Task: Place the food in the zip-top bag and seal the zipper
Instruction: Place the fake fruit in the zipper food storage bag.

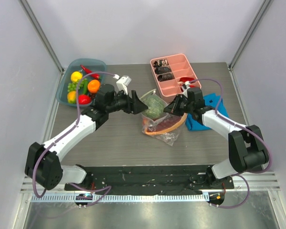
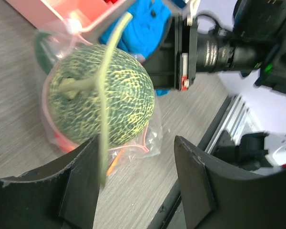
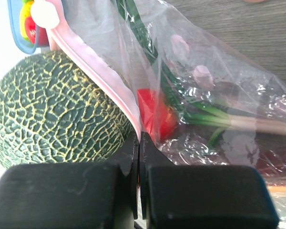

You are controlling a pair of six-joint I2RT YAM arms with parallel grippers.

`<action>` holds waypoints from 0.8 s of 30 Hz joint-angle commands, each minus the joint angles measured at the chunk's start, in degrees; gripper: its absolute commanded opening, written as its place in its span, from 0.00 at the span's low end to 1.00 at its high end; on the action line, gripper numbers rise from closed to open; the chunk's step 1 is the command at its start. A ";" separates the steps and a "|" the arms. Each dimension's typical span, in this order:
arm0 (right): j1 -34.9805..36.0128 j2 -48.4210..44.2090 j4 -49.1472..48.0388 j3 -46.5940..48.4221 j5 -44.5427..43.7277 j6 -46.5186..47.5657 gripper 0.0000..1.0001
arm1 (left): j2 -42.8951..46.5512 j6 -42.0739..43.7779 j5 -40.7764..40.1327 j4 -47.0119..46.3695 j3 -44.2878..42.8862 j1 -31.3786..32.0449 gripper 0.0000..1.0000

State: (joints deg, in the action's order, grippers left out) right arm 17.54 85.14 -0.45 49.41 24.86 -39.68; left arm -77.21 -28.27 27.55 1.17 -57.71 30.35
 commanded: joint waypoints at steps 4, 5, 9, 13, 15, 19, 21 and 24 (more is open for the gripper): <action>-0.93 -3.58 -4.56 -3.00 1.15 3.12 0.01 | 8.56 -10.39 -1.79 -8.30 2.69 -8.01 0.59; -1.02 -3.67 -4.82 -3.18 1.15 3.21 0.01 | 8.74 -10.05 -2.76 -6.90 2.69 -8.55 0.56; -1.28 -4.11 -5.61 -3.97 1.68 3.12 0.01 | 6.55 -7.94 -4.27 0.22 4.18 -9.43 0.42; -1.28 -4.99 -6.67 -4.76 2.30 3.38 0.01 | -0.03 -10.57 0.74 -0.02 5.24 -9.52 0.40; -1.28 -5.34 -6.85 -5.28 2.30 3.47 0.01 | -1.79 -12.76 1.80 -3.43 5.42 -9.43 0.36; -1.37 -5.60 -7.46 -6.16 2.38 3.03 0.01 | -7.33 -15.49 4.52 -6.26 3.84 -9.43 0.26; -1.37 -5.95 -7.90 -6.34 2.65 3.03 0.01 | -9.80 -17.16 5.32 -7.92 3.83 -9.43 0.26; -1.37 -6.57 -7.99 -6.52 2.65 3.38 0.01 | -11.20 -17.78 4.36 -9.86 4.10 -9.52 0.27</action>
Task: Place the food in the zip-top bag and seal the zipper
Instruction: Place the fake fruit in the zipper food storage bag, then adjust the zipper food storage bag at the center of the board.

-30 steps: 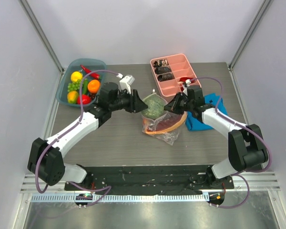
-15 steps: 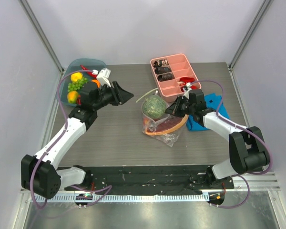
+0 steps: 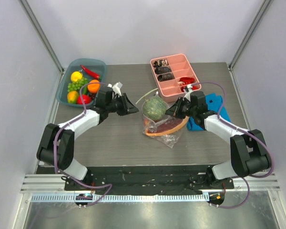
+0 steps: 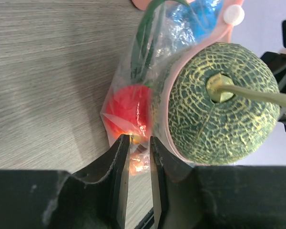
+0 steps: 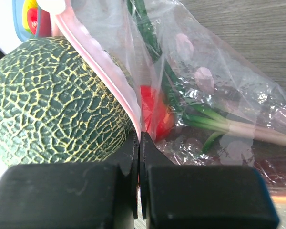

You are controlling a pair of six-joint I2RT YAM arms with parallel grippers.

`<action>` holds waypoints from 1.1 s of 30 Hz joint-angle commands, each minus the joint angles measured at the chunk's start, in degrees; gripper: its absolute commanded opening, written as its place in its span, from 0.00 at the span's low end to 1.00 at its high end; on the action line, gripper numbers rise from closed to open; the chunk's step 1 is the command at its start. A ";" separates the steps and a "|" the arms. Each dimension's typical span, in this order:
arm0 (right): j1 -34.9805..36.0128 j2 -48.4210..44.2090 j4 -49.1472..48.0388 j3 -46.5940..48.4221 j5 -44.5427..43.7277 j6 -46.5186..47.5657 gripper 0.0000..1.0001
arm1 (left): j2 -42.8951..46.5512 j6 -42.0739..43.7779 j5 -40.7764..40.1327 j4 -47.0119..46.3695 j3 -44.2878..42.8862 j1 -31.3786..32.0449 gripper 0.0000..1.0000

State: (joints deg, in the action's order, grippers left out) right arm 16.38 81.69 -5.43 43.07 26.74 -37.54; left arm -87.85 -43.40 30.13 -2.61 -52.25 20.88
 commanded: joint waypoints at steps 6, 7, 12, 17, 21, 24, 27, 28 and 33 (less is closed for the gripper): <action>-0.30 -3.56 -3.27 -1.06 1.03 1.85 0.01 | -4.86 -7.39 4.92 -14.06 -2.42 -0.32 0.35; -0.30 -3.64 -3.27 -0.97 1.03 1.86 0.01 | -5.13 -8.45 5.55 -14.96 -2.33 -0.23 0.35; -0.21 -3.29 -3.44 -0.97 1.12 1.86 0.01 | -6.36 -8.20 6.61 -13.56 -2.68 -0.05 0.26; -0.21 -2.77 -4.15 -1.32 1.47 1.85 0.01 | -7.51 -8.02 8.01 -15.14 -2.95 0.73 0.26; -0.30 -2.33 -4.59 -1.32 1.65 1.77 0.01 | -7.94 -7.40 8.80 -15.23 -3.65 2.23 0.26; -0.21 -2.06 -4.85 -1.23 1.82 1.77 0.01 | -8.91 -7.40 8.72 -15.05 -4.09 2.76 0.25; -0.30 -2.06 -4.94 -1.32 1.91 1.94 0.01 | -9.88 -7.40 8.81 -14.62 -4.79 2.85 0.24; -0.21 -2.06 -5.03 -1.41 1.82 1.94 0.01 | -10.23 -7.40 8.98 -14.44 -4.97 3.02 0.24; -0.21 -2.06 -5.11 -1.58 1.65 1.85 0.01 | -10.94 -6.70 9.07 -13.04 -6.20 3.20 0.13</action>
State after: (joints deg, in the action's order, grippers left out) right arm 15.90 80.27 -6.52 41.45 27.33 -36.51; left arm -98.65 -50.78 37.41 -14.57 -55.66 23.51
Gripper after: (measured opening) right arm 0.018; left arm 0.170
